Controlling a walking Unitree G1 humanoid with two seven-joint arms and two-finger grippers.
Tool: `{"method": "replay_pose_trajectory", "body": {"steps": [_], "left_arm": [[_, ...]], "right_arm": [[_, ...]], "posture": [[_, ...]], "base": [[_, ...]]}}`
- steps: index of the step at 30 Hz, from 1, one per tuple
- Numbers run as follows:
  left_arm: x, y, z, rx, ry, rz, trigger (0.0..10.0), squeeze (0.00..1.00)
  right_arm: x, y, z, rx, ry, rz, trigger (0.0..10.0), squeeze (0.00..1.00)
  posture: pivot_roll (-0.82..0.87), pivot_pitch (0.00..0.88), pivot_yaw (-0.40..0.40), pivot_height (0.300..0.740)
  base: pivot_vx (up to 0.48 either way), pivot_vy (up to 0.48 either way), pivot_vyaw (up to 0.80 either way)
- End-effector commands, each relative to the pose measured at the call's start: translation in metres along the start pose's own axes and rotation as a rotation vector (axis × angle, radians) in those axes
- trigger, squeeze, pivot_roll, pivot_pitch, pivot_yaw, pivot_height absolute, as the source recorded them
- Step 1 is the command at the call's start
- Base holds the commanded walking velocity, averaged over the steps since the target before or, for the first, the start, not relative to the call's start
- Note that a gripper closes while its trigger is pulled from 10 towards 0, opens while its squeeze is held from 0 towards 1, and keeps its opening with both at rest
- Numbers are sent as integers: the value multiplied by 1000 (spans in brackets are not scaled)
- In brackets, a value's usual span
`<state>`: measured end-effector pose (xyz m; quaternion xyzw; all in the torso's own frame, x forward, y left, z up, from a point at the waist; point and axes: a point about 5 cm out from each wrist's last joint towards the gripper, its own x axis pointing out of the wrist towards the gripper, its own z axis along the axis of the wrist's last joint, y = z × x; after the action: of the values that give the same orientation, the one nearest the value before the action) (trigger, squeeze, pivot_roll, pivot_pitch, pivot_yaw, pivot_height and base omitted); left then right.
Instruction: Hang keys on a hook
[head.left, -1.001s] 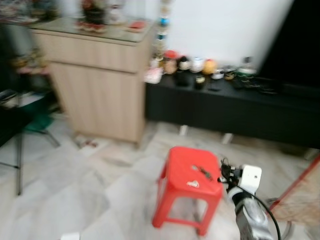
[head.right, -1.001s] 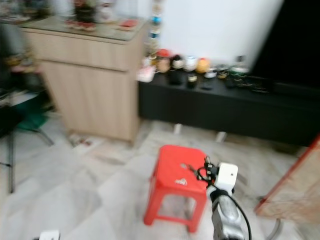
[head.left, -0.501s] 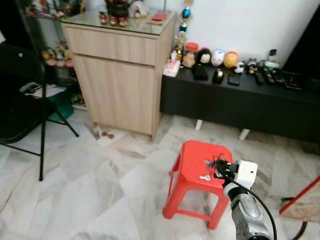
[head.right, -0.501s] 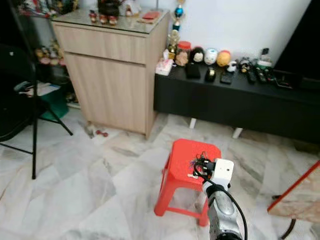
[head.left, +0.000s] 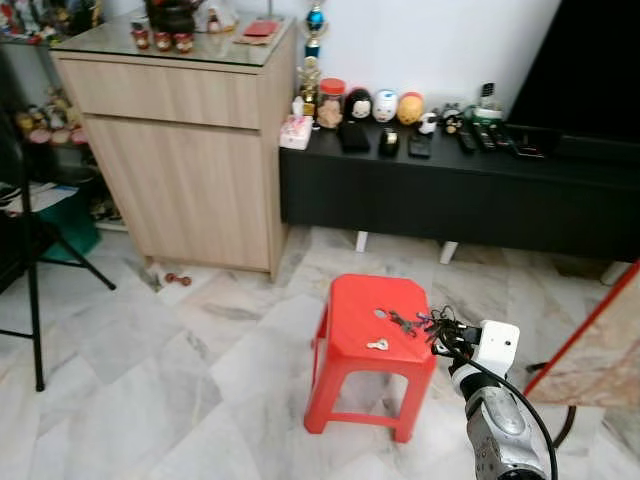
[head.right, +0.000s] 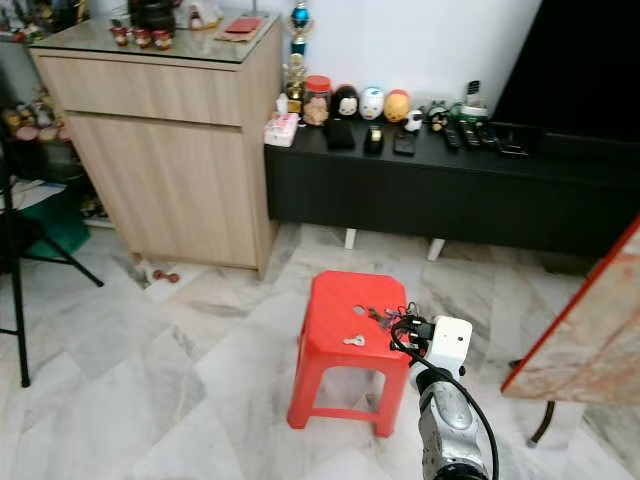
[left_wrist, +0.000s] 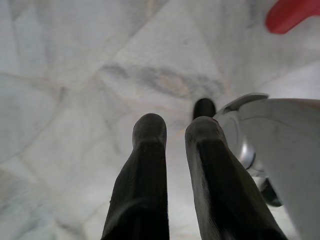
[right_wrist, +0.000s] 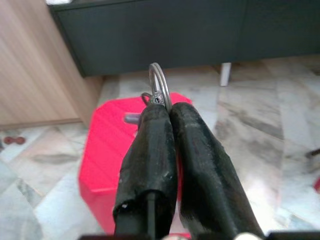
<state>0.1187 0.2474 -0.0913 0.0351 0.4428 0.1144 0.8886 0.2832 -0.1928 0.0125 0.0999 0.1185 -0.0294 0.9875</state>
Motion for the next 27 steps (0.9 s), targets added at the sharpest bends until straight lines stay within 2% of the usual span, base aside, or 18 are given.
{"method": "replay_pose_trajectory", "body": {"steps": [1, 9, 27], "left_arm": [[-1, -3, -5, 6, 28, -2, 10000, 0], [-1, -14, -7, 22, 34, -21, 10000, 0], [-4, -8, -13, 34, 39, -26, 10000, 0]], "right_arm": [[3, 0, 6, 1, -20, -5, 10000, 0], [4, -3, 8, -5, -27, -9, 10000, 0], [5, -2, 10, -10, -32, -6, 10000, 0]], "posture": [[215, 0, -112, 740], [205, 0, -109, 740], [205, 0, -112, 740]], "base": [[0, -371, 0], [0, -393, 0], [0, -398, 0]]}}
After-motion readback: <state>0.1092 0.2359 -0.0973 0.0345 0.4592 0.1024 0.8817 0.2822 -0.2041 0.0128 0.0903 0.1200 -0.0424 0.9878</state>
